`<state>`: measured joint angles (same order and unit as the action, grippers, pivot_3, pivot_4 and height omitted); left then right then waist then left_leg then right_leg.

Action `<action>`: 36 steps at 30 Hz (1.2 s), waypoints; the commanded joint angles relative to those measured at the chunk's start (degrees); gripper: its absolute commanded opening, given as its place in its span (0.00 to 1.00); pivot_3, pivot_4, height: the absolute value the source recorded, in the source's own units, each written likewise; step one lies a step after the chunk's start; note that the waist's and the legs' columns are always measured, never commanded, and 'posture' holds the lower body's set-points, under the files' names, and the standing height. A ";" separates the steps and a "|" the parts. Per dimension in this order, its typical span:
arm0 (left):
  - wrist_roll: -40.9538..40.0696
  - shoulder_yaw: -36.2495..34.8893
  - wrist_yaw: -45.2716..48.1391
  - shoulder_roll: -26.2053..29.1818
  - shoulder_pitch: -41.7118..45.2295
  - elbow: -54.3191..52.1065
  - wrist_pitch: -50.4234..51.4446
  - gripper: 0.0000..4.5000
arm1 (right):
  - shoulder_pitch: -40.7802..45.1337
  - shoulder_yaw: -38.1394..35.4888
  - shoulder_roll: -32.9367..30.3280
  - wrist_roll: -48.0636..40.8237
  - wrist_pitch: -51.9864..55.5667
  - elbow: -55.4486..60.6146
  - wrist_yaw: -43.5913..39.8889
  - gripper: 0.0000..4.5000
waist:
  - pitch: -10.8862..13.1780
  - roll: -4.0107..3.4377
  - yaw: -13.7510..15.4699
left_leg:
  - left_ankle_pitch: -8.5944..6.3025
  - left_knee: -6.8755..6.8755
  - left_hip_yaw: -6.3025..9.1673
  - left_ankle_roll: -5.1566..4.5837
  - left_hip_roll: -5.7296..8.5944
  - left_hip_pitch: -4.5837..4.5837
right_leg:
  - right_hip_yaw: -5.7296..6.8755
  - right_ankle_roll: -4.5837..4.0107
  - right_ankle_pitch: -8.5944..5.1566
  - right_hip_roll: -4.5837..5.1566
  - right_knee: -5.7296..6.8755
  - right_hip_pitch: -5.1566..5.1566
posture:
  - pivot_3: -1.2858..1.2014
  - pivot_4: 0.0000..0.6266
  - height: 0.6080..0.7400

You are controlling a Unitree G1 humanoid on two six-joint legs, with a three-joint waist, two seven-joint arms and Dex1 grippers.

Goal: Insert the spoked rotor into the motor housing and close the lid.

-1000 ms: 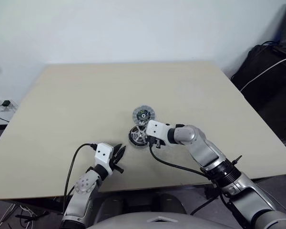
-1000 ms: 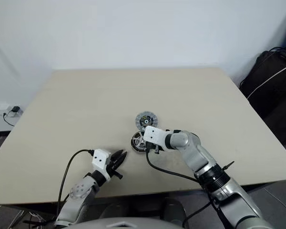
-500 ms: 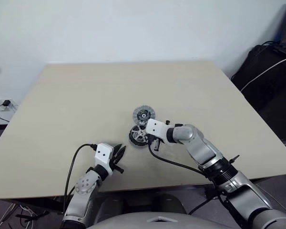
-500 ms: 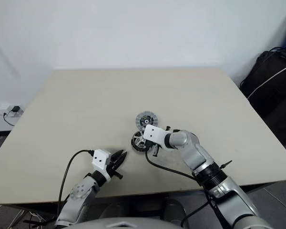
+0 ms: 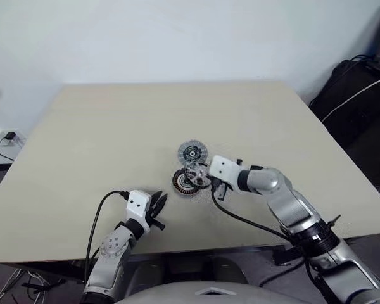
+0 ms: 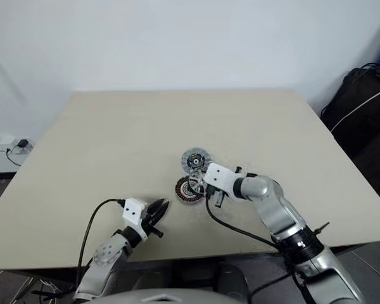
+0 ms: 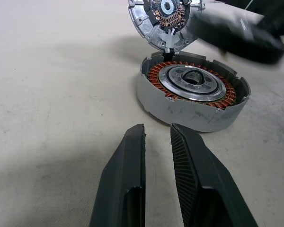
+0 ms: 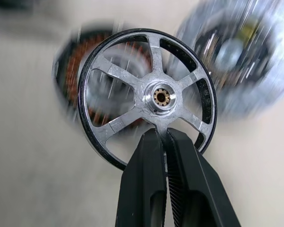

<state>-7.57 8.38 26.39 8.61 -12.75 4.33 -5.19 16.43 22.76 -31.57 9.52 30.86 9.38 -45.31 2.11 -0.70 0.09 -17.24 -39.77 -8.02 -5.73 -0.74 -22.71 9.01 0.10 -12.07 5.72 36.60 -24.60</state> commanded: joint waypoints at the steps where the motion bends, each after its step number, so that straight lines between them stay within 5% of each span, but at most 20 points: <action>1: -0.69 0.02 0.45 0.04 0.40 -2.21 0.07 0.20 | -0.82 -3.51 -0.79 -1.05 1.27 3.36 1.03 0.01 | 0.02 -0.03 -0.06 | 0.00 0.00 0.00 0.00 0.00 0.00 | 0.00 0.00 0.00 0.00 0.00 0.00 | 0.52 0.00 1.00; 8: -0.61 0.51 0.46 0.09 0.59 -3.09 0.99 0.20 | -4.16 -5.15 -1.73 -1.80 3.42 3.92 2.14 0.01 | 0.04 -0.02 0.15 | -0.11 0.00 0.00 -0.20 0.00 0.01 | 0.00 0.01 0.00 0.00 0.00 0.00 | 0.52 0.00 1.00; 17: -0.65 0.54 0.60 0.14 0.93 -2.99 1.22 0.20 | -5.37 -4.92 -2.98 -0.67 3.40 3.25 3.71 0.67 | 0.04 -0.02 0.29 | -0.13 0.00 0.00 -0.22 0.00 0.00 | 0.01 0.02 0.00 0.00 -0.03 0.02 | 0.52 0.00 1.00; 22: -0.71 0.23 0.73 0.21 0.82 -2.08 0.57 0.20 | -4.92 -8.93 -2.09 -2.79 2.12 5.46 5.57 0.67 | 0.05 -0.02 0.35 | -0.11 0.00 0.00 -0.19 0.00 0.00 | 0.00 0.02 0.00 -0.01 -0.03 0.01 | 0.52 0.00 1.00; 26: -0.70 0.20 0.78 0.16 0.79 -1.55 0.22 0.20 | -4.15 -10.41 0.78 -4.58 2.69 7.74 7.28 0.47 | 0.06 -0.01 0.36 | -0.12 0.00 0.00 -0.20 0.00 0.01 | 0.00 0.02 0.00 -0.01 -0.03 0.01 | 0.52 0.00 1.00; 32: -0.65 0.15 1.07 0.09 1.13 -0.94 -0.06 0.20 | -2.50 -5.33 4.57 -2.30 3.27 5.31 9.36 0.03 | 0.06 -0.01 0.59 | -0.10 0.00 0.00 -0.17 0.00 0.01 | 0.00 0.02 0.00 -0.02 -0.03 0.02 | 0.52 0.00 1.00; 36: -0.59 0.07 1.16 0.15 1.24 -1.30 0.22 0.20 | 0.12 -1.73 8.45 -0.38 3.08 1.38 11.64 0.01 | 0.06 -0.03 0.52 | 0.00 0.00 -0.01 0.00 -0.01 0.01 | 0.00 0.02 0.00 -0.02 0.01 0.01 | 0.52 0.00 1.00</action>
<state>-7.81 8.54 27.49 8.92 -12.21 4.17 -4.14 14.69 21.02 -23.48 8.23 34.44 10.79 -34.75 2.18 -0.73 0.62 -17.24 -39.77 -8.02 -5.72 -0.74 -22.70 9.02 0.12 -12.07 5.69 36.60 -24.59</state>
